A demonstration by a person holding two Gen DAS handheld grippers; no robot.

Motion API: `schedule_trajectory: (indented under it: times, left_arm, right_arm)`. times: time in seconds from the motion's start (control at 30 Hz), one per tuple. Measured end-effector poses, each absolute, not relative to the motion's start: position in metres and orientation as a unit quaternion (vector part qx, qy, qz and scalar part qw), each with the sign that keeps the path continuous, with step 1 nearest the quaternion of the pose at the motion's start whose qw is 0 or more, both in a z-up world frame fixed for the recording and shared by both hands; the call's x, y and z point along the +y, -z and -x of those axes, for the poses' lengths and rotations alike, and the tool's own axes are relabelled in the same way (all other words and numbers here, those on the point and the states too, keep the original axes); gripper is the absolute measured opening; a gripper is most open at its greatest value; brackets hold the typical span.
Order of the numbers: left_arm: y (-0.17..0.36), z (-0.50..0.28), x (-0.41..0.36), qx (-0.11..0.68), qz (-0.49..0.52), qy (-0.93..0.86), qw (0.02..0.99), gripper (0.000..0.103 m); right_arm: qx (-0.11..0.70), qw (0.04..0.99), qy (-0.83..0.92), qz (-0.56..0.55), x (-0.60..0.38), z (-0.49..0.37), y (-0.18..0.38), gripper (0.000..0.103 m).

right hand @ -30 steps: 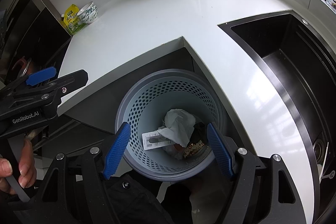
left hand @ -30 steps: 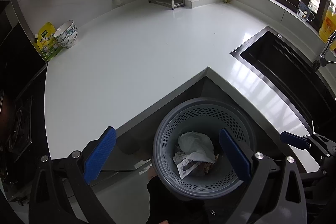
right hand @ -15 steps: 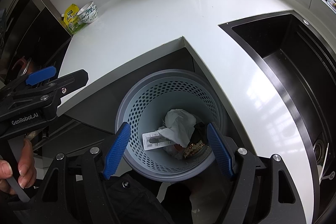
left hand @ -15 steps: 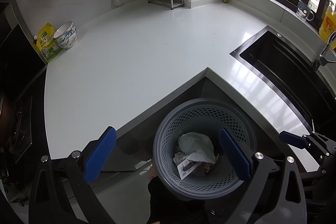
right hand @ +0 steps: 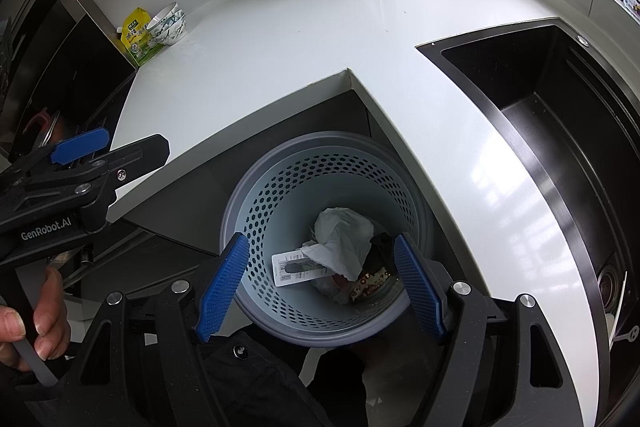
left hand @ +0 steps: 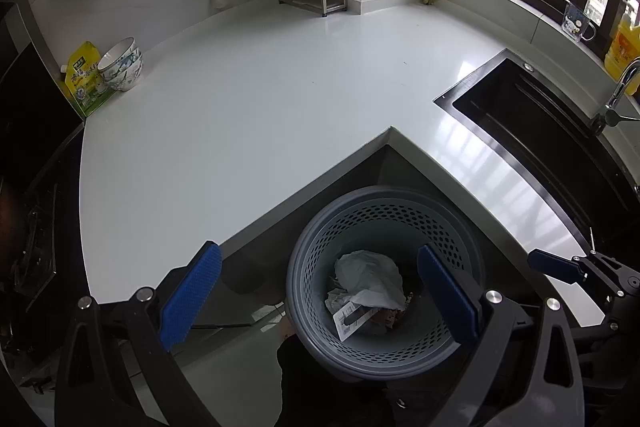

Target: Collect trash

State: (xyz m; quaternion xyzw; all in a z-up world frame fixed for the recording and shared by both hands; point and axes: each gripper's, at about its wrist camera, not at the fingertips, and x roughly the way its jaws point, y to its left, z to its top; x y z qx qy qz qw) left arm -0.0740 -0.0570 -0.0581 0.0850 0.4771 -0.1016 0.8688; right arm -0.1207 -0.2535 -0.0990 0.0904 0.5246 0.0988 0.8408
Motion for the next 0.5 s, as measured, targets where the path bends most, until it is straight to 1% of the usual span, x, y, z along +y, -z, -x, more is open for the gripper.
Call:
schedule_trajectory:
  times: [0.5]
  left_arm:
    - [0.0592,0.0731,-0.0562,0.482,-0.089,0.096,0.866,0.097]
  right_arm:
    - [0.525,0.840,-0.100,-0.091,-0.2539,0.1206,0.1001,0.072]
